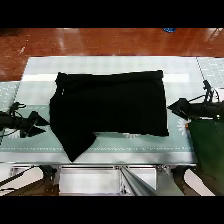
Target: Fold the shirts.
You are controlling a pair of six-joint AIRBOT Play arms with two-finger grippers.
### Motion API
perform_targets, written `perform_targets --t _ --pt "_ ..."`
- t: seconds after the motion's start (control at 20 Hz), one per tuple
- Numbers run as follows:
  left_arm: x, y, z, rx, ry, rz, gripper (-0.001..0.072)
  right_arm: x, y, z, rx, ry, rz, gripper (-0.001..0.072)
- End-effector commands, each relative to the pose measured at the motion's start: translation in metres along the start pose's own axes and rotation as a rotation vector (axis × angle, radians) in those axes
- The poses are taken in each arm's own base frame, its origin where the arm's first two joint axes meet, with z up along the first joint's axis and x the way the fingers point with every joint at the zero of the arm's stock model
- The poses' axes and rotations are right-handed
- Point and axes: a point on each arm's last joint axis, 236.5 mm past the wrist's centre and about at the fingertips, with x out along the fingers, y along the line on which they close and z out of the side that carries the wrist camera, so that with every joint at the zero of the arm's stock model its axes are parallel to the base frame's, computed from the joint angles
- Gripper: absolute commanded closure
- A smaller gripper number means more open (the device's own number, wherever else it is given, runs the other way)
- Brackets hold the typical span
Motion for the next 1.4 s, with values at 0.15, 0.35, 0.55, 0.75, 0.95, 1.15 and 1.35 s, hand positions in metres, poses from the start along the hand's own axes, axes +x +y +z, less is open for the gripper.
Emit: perform_targets --t 0.15,0.35,0.55,0.75,0.95,1.15,1.35 --pt "0.037 -0.014 0.01 0.07 -0.047 0.006 0.0225 -0.018 0.001 0.003 0.068 -0.068 0.041 0.0303" --pt "0.047 -0.028 0.006 0.152 -0.036 0.017 0.0681 -0.047 -0.074 -0.006 0.24 -0.062 -0.114 0.0304" --pt "0.049 -0.03 0.001 0.18 -0.02 0.018 0.0681 -0.02 -0.066 -0.084 0.266 0.201 -0.054 0.0304" --pt "0.049 -0.031 0.0 0.179 -0.013 0.017 0.0681 -0.002 -0.063 -0.12 0.197 0.32 -0.075 0.0304" --pt "0.049 -0.031 -0.004 0.179 0.002 0.014 0.0681 0.002 -0.067 -0.131 0.149 0.361 -0.128 0.0304" --pt "0.049 -0.031 -0.003 0.179 -0.002 0.015 0.0681 0.012 -0.073 -0.124 0.183 0.349 -0.129 0.0304" --pt "0.049 -0.031 -0.003 0.179 -0.002 0.014 0.0681 0.039 -0.08 -0.089 0.269 0.225 -0.1 0.0304"
